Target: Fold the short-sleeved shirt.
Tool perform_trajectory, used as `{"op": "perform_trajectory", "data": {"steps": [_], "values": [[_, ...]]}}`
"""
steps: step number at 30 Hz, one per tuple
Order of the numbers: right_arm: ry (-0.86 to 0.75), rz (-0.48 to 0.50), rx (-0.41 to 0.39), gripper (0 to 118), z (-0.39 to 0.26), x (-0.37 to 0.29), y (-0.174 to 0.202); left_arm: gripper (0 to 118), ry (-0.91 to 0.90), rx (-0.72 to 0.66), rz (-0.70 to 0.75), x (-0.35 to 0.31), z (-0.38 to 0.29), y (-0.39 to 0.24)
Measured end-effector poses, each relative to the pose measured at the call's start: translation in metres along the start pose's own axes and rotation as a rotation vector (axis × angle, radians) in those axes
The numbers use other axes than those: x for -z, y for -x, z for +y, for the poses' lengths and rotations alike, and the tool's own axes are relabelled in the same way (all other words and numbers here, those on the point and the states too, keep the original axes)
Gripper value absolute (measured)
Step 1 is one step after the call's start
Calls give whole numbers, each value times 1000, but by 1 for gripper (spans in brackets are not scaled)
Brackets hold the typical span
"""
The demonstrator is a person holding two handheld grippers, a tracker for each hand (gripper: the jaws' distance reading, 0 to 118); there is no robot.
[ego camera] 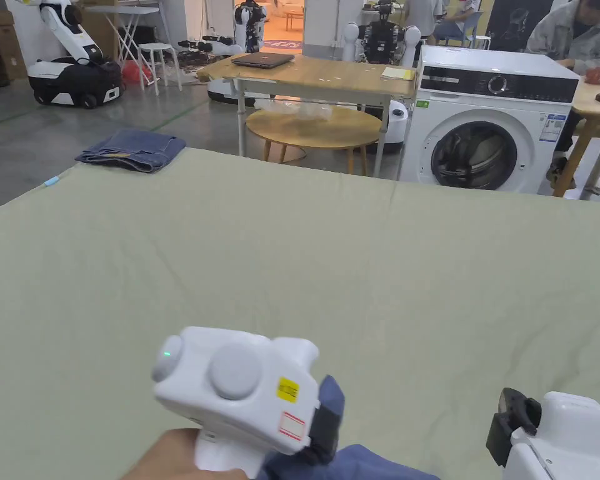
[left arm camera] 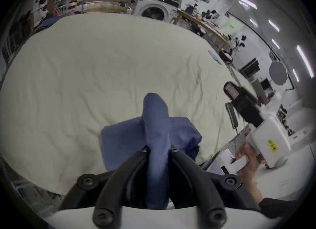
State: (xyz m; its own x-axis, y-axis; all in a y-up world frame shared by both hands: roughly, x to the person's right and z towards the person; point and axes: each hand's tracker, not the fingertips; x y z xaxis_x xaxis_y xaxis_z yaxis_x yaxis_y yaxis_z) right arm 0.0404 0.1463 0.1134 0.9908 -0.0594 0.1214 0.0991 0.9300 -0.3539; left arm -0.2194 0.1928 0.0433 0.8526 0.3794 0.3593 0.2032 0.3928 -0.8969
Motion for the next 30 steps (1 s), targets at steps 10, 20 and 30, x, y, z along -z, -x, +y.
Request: {"op": "perform_trajectory", "data": {"steps": [10, 20, 30], "values": [[11, -33, 6, 0, -3, -6, -14, 7, 142, 0, 81, 119, -7, -50], [15, -39, 10, 0, -3, -7, -19, 50, 80, -108, -161, 64, -5, -26], [21, -38, 23, 0, -7, -8, -20, 14, 36, -233, -342, 79, -8, 12]]}}
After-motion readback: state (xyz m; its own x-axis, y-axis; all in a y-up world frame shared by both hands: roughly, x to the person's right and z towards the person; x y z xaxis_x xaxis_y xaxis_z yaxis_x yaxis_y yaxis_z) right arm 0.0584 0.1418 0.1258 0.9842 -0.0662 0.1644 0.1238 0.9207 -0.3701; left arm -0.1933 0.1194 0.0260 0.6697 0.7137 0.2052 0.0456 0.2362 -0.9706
